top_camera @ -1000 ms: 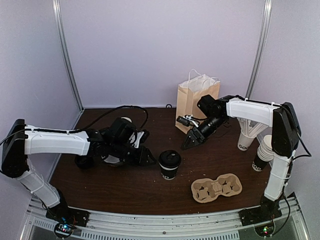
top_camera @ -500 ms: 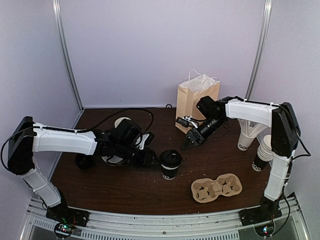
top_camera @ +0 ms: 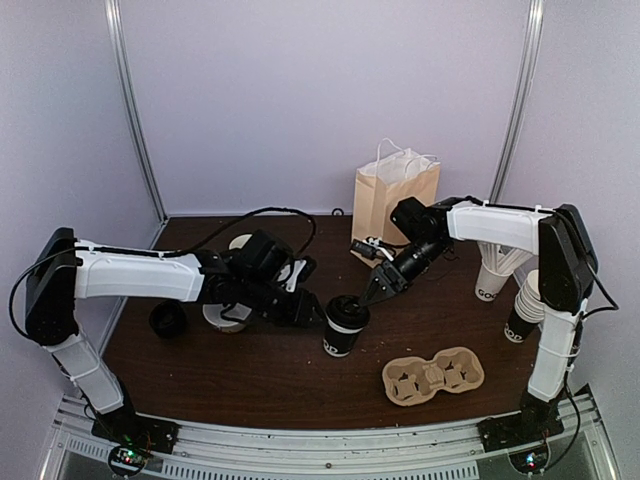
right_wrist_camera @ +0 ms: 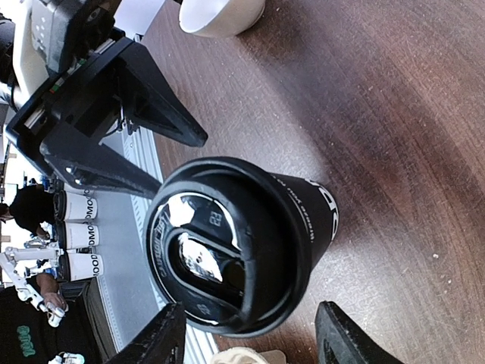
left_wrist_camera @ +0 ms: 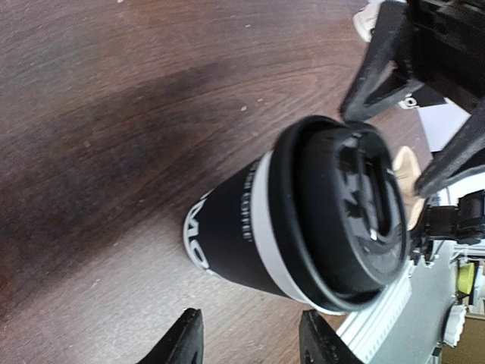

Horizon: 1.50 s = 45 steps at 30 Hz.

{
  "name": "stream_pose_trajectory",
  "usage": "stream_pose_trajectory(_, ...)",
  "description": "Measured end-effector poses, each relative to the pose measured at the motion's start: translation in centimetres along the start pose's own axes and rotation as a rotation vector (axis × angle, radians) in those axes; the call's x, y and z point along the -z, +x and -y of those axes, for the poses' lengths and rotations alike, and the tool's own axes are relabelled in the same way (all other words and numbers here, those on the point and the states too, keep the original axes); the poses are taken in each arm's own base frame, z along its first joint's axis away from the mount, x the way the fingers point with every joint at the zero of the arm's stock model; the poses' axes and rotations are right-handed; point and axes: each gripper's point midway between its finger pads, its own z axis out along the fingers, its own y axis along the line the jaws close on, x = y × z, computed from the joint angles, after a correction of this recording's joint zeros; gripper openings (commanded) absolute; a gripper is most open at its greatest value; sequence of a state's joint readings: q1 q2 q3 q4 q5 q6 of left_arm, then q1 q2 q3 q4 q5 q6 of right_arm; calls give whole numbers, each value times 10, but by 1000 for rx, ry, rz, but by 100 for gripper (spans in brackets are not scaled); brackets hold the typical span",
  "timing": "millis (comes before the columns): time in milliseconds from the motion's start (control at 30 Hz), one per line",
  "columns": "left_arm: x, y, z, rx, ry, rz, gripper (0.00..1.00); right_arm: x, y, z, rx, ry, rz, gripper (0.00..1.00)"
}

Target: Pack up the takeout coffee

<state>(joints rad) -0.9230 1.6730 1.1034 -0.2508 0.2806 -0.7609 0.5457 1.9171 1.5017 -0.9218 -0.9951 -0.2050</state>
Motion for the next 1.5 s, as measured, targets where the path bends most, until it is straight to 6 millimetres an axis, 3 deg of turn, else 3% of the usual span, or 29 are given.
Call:
stream_pose_trajectory(333, 2, 6, -20, 9, -91, -15, 46, -6, 15, -8, -22, 3, -23, 65)
stream_pose_trajectory(633, 9, 11, -30, 46, -145, -20, 46, 5, 12, -12, 6, 31, 1, 59)
stream_pose_trajectory(933, 39, 4, -10, 110, -69, 50, 44, 10, 3, -5, -9, 36, 22, 47)
stream_pose_trajectory(1200, 23, -1, 0, 152, 4, 46, 43, -3, -2, 9, -52, 19, 2, 46)
stream_pose_trajectory(1500, 7, 1, -1, 168, 25, 19, 43, -5, -2, 8, -60, 1, 0, 46)
